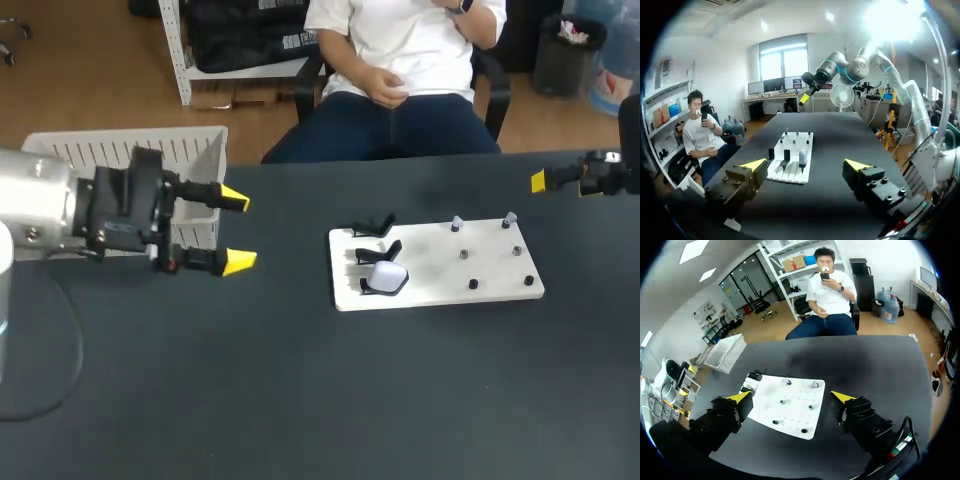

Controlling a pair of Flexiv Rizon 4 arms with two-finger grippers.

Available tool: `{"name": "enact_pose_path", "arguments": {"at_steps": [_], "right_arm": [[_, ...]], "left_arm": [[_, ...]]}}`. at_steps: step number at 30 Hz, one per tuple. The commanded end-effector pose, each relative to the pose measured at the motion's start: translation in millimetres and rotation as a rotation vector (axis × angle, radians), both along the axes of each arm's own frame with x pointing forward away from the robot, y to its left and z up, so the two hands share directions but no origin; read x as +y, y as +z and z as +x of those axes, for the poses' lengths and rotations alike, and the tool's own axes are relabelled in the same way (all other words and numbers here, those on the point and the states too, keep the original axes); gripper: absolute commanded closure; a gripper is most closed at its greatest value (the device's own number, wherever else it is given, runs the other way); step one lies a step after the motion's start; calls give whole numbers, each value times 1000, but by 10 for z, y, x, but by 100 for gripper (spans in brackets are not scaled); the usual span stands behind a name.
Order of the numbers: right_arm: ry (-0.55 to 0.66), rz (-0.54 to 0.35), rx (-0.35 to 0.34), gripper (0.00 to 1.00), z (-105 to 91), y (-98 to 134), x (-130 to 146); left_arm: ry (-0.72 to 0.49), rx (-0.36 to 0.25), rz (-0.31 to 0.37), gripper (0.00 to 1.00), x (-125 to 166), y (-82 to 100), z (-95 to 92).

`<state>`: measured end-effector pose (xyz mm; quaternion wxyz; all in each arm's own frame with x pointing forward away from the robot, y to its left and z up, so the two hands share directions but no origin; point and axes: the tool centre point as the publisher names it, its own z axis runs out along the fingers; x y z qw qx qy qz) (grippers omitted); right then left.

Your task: Pick up each earbud case from the left stands, insert the matching earbuds, close the lid, and place the case in the box.

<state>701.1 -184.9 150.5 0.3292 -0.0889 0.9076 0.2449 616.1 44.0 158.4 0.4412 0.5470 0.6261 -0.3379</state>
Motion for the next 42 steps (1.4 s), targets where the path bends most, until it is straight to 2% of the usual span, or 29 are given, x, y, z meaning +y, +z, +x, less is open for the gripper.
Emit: {"name": "enact_pose_path", "arguments": {"at_steps": [1, 5, 9, 23, 25, 26, 33, 42], "right_arm": [[0, -1, -1, 0, -3, -1, -3], [0, -1, -1, 0, -3, -1, -3], [0, -1, -1, 0, -3, -1, -3], [0, -1, -1, 0, -3, -1, -3], [0, -1, -1, 0, -3, -1, -3], [0, -1, -1, 0, -3, -1, -3], [0, -1, -1, 0, -3, -1, -3], [0, -1, -1, 0, -3, -1, -3]], "left_arm": [[123, -26, -42, 0, -285, -191, -18], [114, -28, 3, 0, -479, -306, -26], [86, 12, 25, 0, -670, -420, -11], [86, 12, 25, 0, -670, -420, -11], [93, -9, 67, 0, -765, -462, 7], [89, 12, 70, 0, -811, -493, 23], [71, -6, 133, 0, -1083, -685, 104], [89, 19, 197, 0, -1301, -877, 217]]}}
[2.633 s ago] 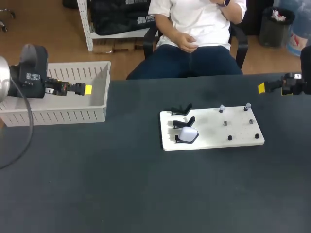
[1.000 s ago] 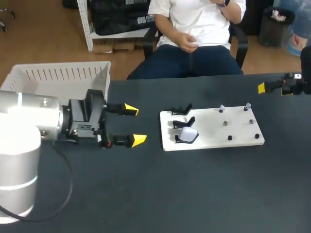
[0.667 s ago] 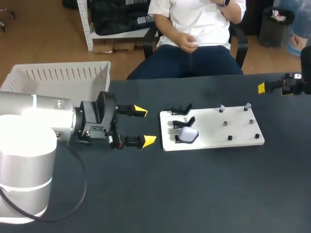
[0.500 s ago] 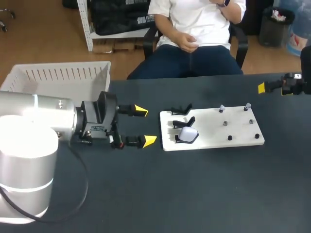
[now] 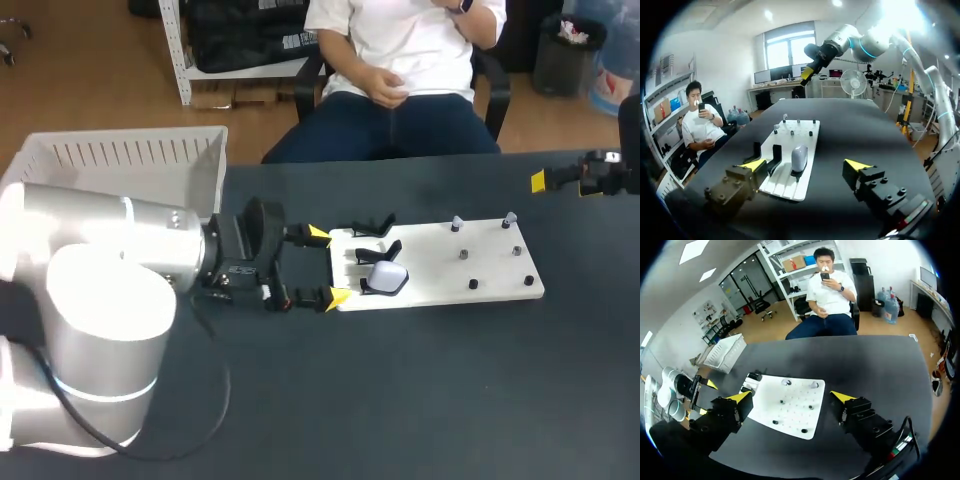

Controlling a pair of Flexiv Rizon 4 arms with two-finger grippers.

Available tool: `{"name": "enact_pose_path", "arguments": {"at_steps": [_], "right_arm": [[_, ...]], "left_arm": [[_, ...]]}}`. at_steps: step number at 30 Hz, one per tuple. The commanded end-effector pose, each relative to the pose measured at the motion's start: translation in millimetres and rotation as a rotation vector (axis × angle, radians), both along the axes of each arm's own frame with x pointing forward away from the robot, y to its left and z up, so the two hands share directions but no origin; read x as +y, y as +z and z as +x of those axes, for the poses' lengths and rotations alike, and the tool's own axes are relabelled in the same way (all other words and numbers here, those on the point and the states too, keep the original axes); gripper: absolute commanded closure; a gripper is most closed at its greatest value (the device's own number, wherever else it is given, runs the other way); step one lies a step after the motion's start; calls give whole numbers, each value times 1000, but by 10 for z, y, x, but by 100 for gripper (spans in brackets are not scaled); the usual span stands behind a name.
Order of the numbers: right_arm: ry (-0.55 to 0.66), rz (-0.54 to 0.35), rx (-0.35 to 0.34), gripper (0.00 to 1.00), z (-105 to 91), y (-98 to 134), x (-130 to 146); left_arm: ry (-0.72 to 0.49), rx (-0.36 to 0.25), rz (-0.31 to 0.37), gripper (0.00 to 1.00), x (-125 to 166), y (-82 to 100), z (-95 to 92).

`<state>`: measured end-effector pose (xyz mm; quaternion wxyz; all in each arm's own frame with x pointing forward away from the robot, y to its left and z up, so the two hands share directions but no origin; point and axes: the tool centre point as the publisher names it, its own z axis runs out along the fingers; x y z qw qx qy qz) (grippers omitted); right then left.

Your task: Pick up each earbud case from the left stands, insert the matching earbuds, close the lid, and place the case in the box.

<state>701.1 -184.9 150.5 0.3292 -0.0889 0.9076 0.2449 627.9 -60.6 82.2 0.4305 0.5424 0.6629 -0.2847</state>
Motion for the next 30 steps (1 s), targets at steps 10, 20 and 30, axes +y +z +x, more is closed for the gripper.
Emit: {"name": "enact_pose_path", "arguments": {"at_steps": [10, 20, 30], "right_arm": [[0, -1, -1, 0, -3, -1, -3], [0, -1, -1, 0, -3, -1, -3], [0, -1, -1, 0, -3, -1, -3]], "left_arm": [[-1, 90, 121, 3, -345, -352, 126], [-8, 122, 109, 27, -371, -472, 176], [-27, 161, 73, 34, -397, -525, 241]]}}
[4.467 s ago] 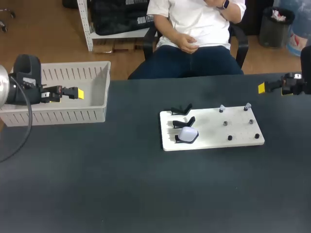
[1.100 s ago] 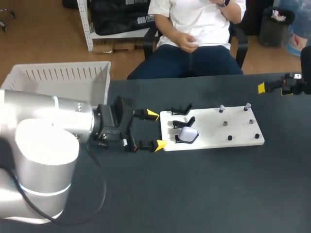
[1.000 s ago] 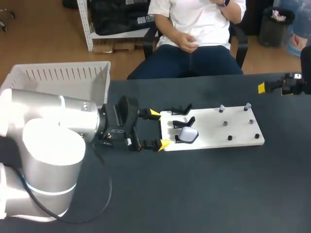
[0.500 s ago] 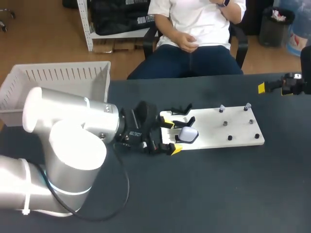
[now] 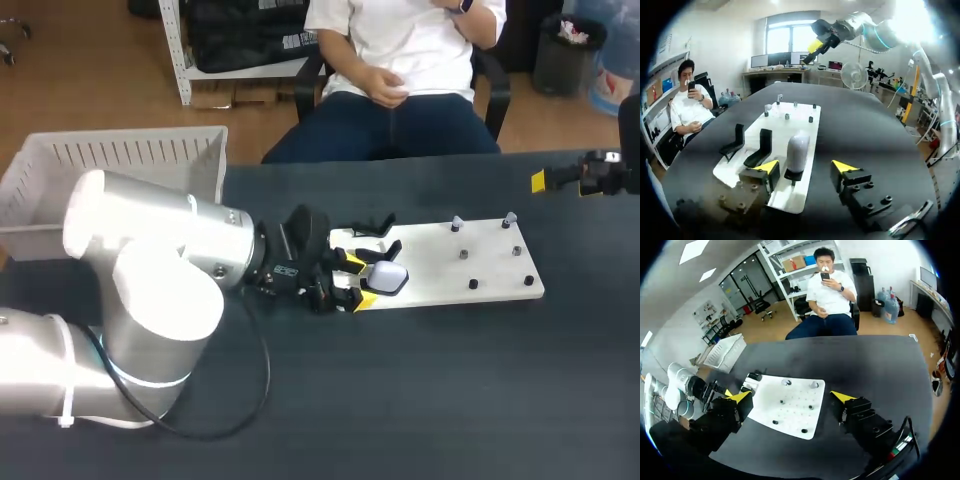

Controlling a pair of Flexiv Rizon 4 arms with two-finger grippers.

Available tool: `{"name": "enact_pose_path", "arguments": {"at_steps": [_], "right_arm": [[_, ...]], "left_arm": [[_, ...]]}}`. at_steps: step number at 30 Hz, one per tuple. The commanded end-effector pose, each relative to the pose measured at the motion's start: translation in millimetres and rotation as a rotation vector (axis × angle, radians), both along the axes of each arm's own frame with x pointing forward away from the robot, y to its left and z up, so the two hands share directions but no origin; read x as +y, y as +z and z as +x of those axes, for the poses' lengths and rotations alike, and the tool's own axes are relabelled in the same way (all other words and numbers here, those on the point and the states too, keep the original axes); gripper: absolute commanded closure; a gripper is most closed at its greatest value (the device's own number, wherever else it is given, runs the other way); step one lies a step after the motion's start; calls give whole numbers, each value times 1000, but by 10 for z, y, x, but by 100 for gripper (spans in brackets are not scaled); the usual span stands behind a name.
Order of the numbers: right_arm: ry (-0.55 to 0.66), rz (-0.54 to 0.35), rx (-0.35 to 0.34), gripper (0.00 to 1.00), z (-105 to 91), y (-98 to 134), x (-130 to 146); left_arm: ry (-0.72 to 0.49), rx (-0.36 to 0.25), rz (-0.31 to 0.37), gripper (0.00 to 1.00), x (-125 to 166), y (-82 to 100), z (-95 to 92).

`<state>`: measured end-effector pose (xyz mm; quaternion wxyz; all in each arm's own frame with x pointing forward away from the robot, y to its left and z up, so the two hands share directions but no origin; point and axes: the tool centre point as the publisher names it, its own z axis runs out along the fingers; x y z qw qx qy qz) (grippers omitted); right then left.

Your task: Pick up each earbud case from the left stands, insert the matching earbuds, close the lid, and place the case in the box.

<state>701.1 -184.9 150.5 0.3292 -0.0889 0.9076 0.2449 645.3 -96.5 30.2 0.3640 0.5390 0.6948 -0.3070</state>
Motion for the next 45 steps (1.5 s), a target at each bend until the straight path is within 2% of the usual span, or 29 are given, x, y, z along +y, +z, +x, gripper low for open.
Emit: {"name": "enact_pose_path", "arguments": {"at_steps": [1, 9, 13, 16, 30, 33, 45], "right_arm": [[0, -1, -1, 0, -3, -2, -3], [0, -1, -1, 0, -3, -2, -3], [0, -1, -1, 0, -3, -2, -3], [0, -1, -1, 0, -3, -2, -3], [0, -1, -1, 0, -3, -2, -3], [0, -1, -1, 0, -3, -2, -3], [0, -1, -1, 0, -3, -2, -3]], "left_arm": [[-10, 20, 14, 34, -48, -4, 73], [-33, 35, -11, 40, -119, -25, 95], [-59, 47, -59, 40, -147, -47, 106], [-64, 46, -71, 40, -168, -56, 112], [-85, 36, -95, 41, -218, -116, 99], [-92, 33, -98, 51, -220, -123, 98], [-97, 34, -98, 52, -253, -158, 89]]}}
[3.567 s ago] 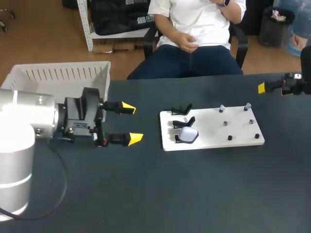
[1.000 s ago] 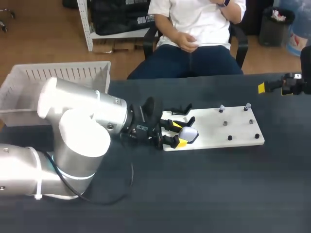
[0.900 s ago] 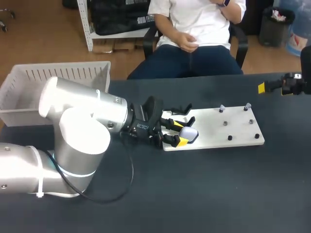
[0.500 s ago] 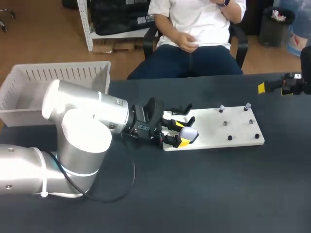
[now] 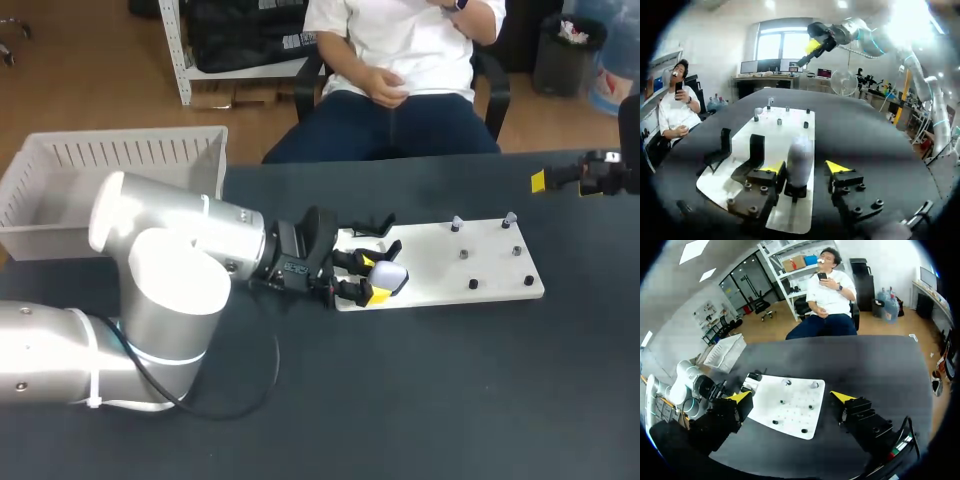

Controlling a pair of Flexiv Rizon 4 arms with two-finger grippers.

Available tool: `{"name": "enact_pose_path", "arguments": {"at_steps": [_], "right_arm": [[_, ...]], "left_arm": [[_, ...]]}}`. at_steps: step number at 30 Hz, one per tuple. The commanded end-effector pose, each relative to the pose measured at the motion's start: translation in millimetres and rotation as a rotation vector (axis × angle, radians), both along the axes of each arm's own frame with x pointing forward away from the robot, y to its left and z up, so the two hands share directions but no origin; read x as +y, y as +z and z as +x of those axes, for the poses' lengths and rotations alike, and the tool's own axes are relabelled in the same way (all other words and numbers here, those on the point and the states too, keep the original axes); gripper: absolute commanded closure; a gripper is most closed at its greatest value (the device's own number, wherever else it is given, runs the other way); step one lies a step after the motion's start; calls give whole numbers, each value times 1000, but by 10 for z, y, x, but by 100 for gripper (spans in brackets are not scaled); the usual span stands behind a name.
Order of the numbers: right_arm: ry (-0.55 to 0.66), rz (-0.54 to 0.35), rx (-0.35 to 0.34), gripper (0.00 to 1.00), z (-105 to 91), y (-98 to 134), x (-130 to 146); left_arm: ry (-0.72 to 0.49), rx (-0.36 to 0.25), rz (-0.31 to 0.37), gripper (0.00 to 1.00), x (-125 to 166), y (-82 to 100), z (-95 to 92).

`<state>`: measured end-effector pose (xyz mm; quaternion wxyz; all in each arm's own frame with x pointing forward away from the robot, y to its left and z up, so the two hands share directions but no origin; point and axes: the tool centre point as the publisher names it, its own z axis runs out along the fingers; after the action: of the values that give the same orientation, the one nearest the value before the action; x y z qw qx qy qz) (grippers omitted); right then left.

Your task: Pick up each earbud case from the left stands, insert the matching earbuds, close the lid, and place the case in the box.

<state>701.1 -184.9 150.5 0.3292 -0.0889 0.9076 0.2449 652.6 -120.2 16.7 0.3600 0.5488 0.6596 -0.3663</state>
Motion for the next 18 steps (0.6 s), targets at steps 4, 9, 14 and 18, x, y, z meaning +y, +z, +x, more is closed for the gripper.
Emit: {"name": "enact_pose_path", "arguments": {"at_steps": [4, 9, 14, 18], "right_arm": [[0, -1, -1, 0, -3, -2, -3], [0, -1, -1, 0, -3, -2, -3], [0, -1, -1, 0, -3, -2, -3], [0, -1, -1, 0, -3, -2, -3]], "left_arm": [[-1, -2, -6, 53, -25, -28, 23], [-8, -4, -6, 59, -51, -24, 12], [-13, -2, -7, 90, -55, -33, 1], [-13, 0, -3, 100, -53, -37, -2]]}}
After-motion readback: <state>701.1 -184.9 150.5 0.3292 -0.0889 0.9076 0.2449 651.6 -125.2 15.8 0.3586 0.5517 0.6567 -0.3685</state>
